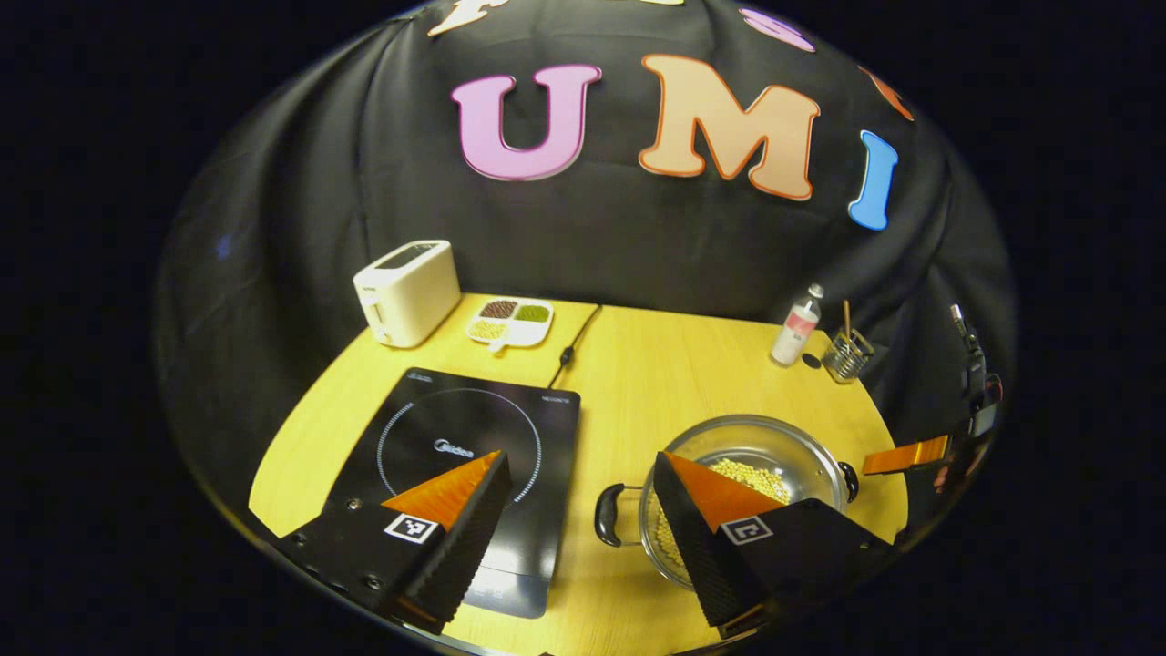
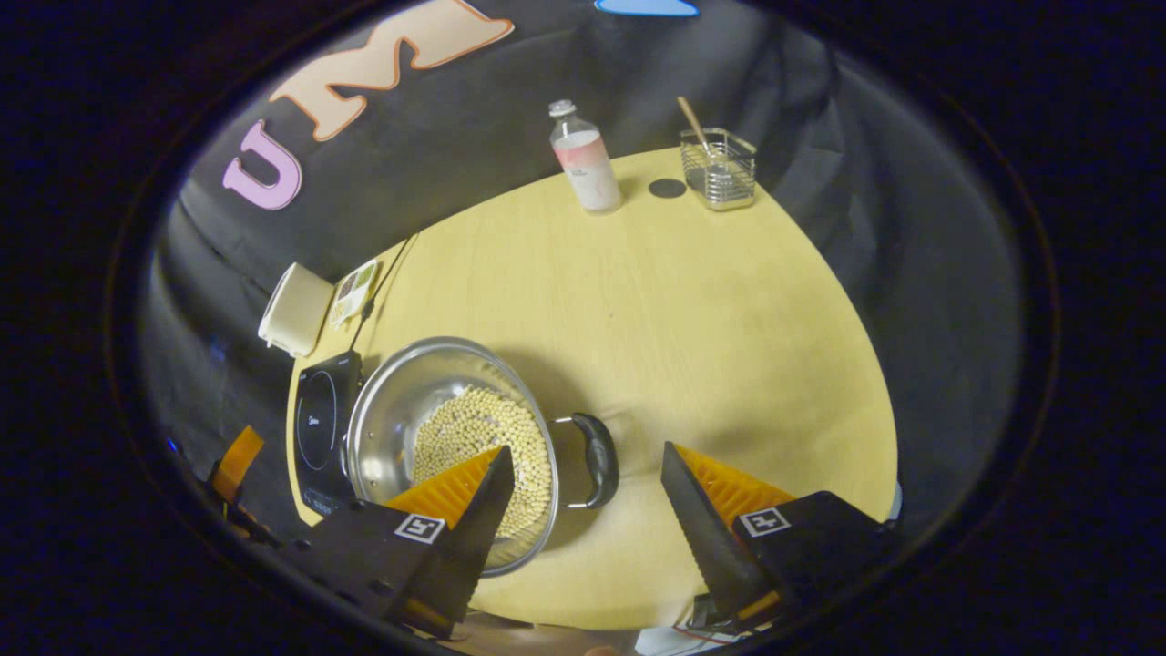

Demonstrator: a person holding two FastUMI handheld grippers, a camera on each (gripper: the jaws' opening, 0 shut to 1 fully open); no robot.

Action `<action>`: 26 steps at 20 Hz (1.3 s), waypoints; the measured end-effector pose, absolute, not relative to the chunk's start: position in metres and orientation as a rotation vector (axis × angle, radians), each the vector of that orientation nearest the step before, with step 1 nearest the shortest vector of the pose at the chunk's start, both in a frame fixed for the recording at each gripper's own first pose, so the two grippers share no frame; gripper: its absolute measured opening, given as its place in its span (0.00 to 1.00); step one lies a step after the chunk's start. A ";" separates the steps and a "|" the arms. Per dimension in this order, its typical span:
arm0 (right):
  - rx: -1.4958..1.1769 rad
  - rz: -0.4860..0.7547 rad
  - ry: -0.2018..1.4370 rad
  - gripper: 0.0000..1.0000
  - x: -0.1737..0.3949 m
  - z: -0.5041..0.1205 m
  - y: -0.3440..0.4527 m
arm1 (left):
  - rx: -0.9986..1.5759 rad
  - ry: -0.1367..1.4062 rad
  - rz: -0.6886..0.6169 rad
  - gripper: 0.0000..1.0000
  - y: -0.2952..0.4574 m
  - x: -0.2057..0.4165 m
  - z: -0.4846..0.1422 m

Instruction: First push the handle of the pot to place it horizontally, then grasp the pot with both hands and set it on the induction cooktop.

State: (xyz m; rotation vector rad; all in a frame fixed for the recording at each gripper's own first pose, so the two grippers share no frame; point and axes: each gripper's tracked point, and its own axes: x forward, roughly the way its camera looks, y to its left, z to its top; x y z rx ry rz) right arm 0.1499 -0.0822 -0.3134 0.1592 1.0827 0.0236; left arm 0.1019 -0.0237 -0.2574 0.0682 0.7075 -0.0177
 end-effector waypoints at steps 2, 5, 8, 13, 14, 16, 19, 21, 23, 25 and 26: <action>0.143 0.040 1.113 0.94 0.155 -0.327 -0.078 | 0.033 0.786 -0.058 0.97 -0.032 0.104 -0.279; 0.134 0.069 1.149 0.94 0.160 -0.340 -0.073 | 0.002 0.893 -0.087 0.97 -0.037 0.108 -0.312; 0.135 0.086 1.184 1.00 0.166 -0.355 -0.070 | -0.029 0.990 -0.110 0.95 -0.040 0.110 -0.338; 0.124 0.106 1.229 1.00 0.169 -0.376 -0.070 | -0.047 1.100 -0.119 0.93 -0.040 0.110 -0.366; 0.122 0.108 1.239 1.00 0.168 -0.379 -0.071 | -0.042 1.115 -0.124 0.88 -0.041 0.110 -0.368; 0.129 0.120 1.257 0.89 0.167 -0.385 -0.069 | -0.032 1.142 -0.145 0.93 -0.046 0.110 -0.375; 0.152 0.135 1.287 0.96 0.167 -0.393 -0.063 | -0.019 1.215 -0.146 0.84 -0.051 0.104 -0.391; 0.159 0.145 1.308 0.96 0.162 -0.401 -0.061 | -0.016 1.239 -0.133 0.84 -0.049 0.104 -0.399; 0.173 0.156 1.323 0.87 0.160 -0.406 -0.059 | -0.031 1.252 -0.121 0.75 -0.048 0.106 -0.405; 0.173 0.153 1.347 0.63 0.155 -0.413 -0.059 | -0.041 1.273 -0.114 0.69 -0.045 0.104 -0.410; 0.171 0.154 1.354 0.58 0.152 -0.414 -0.060 | -0.039 1.284 -0.109 0.66 -0.044 0.103 -0.413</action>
